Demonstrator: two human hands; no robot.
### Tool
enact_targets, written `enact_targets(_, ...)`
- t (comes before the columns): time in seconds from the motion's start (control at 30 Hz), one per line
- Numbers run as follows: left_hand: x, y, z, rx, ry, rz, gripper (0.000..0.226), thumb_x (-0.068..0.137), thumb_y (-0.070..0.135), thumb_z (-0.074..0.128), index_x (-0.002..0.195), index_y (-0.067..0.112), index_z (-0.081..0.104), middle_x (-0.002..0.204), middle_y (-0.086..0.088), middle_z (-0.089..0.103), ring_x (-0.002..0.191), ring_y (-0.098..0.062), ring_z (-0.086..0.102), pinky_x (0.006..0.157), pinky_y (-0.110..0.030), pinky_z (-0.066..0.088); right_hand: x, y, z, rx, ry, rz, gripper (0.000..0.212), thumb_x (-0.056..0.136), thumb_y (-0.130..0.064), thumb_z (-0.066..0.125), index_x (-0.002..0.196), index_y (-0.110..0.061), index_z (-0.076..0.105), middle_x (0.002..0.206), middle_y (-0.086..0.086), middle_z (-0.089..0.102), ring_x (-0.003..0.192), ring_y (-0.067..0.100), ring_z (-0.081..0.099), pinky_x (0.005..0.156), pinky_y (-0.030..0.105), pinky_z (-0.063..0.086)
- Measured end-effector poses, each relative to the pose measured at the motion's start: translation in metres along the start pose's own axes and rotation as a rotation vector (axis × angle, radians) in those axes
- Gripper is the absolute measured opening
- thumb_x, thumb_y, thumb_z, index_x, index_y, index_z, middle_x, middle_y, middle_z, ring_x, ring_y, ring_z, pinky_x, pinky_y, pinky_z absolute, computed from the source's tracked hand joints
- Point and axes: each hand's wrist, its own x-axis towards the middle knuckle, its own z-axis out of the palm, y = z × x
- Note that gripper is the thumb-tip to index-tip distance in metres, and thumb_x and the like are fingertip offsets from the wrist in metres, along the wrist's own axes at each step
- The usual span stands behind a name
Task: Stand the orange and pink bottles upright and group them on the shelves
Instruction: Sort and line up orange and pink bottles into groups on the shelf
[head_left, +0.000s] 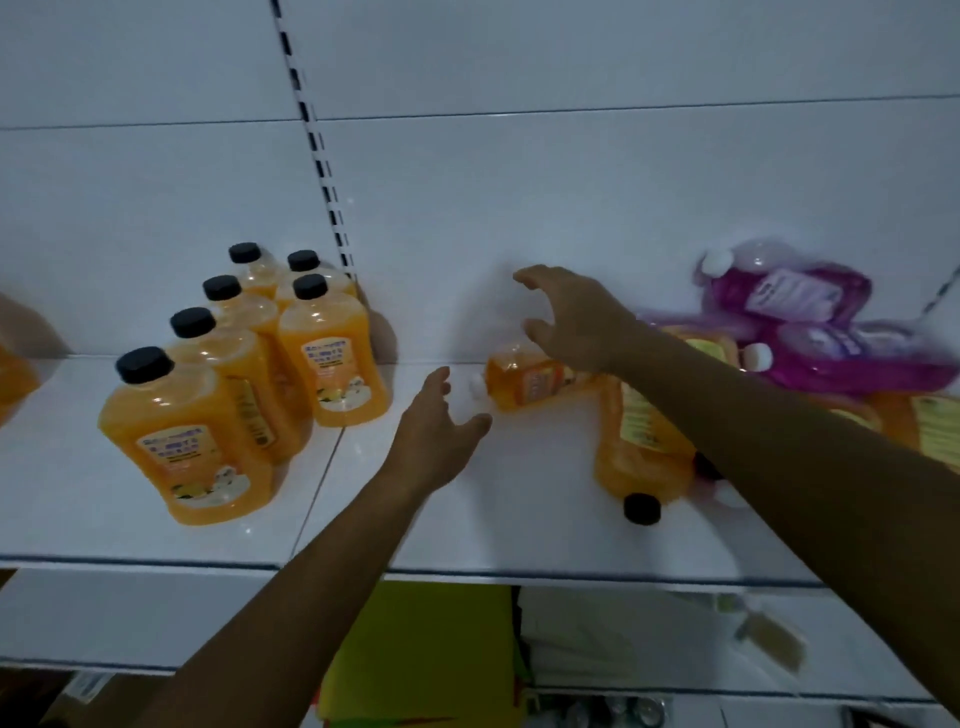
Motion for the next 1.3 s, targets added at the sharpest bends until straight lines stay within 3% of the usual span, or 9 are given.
enact_targets(0.13,0.019,0.007,0.021,0.026,-0.016,0.072,0.089,0.082,0.03,0.074,0.152,0.018,0.019,0.155,-0.008,0.032,0.138,-0.028,0.037,0.111,-0.05,0.036,-0.012,0.036,-0.012,-0.13,-0.144,0.115,0.068,0.085,-0.017,0.062,0.146,-0.018,0.033,0.15,0.007,0.037,0.135,0.026,0.037,0.11,0.038,0.035)
enact_targets(0.23,0.033,0.007,0.03,0.029,-0.015,0.04,0.092,0.07,0.044,0.077,0.147,0.019,0.031,0.144,-0.009,0.047,0.129,-0.029,0.048,0.106,-0.05,0.042,-0.018,0.047,-0.005,-0.225,-0.213,0.137,0.071,0.083,-0.018,0.064,0.146,-0.019,0.032,0.148,0.007,0.037,0.134,0.027,0.037,0.108,0.042,0.036)
enact_targets(0.3,0.044,0.001,0.034,0.043,0.0,0.067,0.084,0.063,0.048,0.075,0.136,0.019,0.045,0.127,-0.001,0.06,0.113,-0.021,0.058,0.098,-0.041,0.048,-0.018,0.049,-0.001,-0.276,-0.232,0.113,0.067,0.083,-0.019,0.065,0.144,-0.018,0.035,0.146,0.007,0.039,0.132,0.028,0.039,0.107,0.047,0.037)
enact_targets(0.4,0.053,-0.003,0.035,0.031,0.013,0.12,0.056,0.072,0.025,0.082,0.123,0.016,0.059,0.113,-0.002,0.066,0.098,-0.017,0.059,0.081,-0.026,0.045,-0.017,0.049,0.003,-0.342,-0.247,0.067,0.07,0.084,-0.023,0.067,0.145,-0.02,0.032,0.15,0.004,0.034,0.136,0.027,0.033,0.108,0.045,0.032)
enact_targets(0.6,0.039,-0.002,0.021,-0.219,0.028,0.156,0.055,0.069,0.019,0.085,0.118,0.016,0.06,0.11,-0.003,0.068,0.099,-0.021,0.066,0.088,-0.043,0.056,-0.011,0.046,0.012,-0.372,-0.188,-0.02,0.067,0.083,-0.034,0.068,0.141,-0.027,0.035,0.137,0.004,0.046,0.124,0.026,0.043,0.098,0.044,0.042)
enact_targets(0.93,-0.041,0.025,-0.047,-0.366,0.383,0.261,0.035,0.08,0.027,0.076,0.111,0.033,0.06,0.102,0.01,0.065,0.094,-0.01,0.063,0.077,-0.027,0.057,-0.041,-0.025,0.022,0.273,-0.332,-0.147,0.053,0.077,-0.047,0.073,0.12,-0.025,0.051,0.107,-0.004,0.062,0.091,0.013,0.06,0.079,0.031,0.052)
enact_targets(1.03,-0.07,0.017,-0.063,-0.325,0.523,0.25,0.043,0.078,0.03,0.078,0.116,0.023,0.06,0.104,0.01,0.064,0.093,-0.007,0.061,0.076,-0.024,0.055,-0.052,-0.048,0.033,0.384,-0.384,-0.214,0.052,0.075,-0.05,0.074,0.115,-0.026,0.054,0.107,-0.004,0.065,0.092,0.011,0.063,0.083,0.035,0.054)
enact_targets(1.17,-0.116,-0.002,-0.09,-0.223,0.661,0.249,0.044,0.073,0.036,0.081,0.112,0.028,0.062,0.103,0.009,0.065,0.092,-0.006,0.061,0.078,-0.03,0.056,-0.068,-0.096,0.044,0.502,-0.494,-0.358,0.047,0.073,-0.049,0.072,0.114,-0.04,0.05,0.107,-0.016,0.065,0.096,-0.001,0.062,0.083,0.024,0.053)
enact_targets(1.3,-0.159,-0.028,-0.127,-0.139,0.771,0.25,0.049,0.068,0.051,0.073,0.11,0.029,0.063,0.105,0.01,0.064,0.093,-0.007,0.06,0.073,-0.036,0.058,-0.084,-0.154,0.067,0.607,-0.596,-0.478,0.044,0.08,-0.035,0.073,0.119,-0.033,0.053,0.111,-0.013,0.067,0.102,-0.001,0.062,0.087,0.023,0.053)
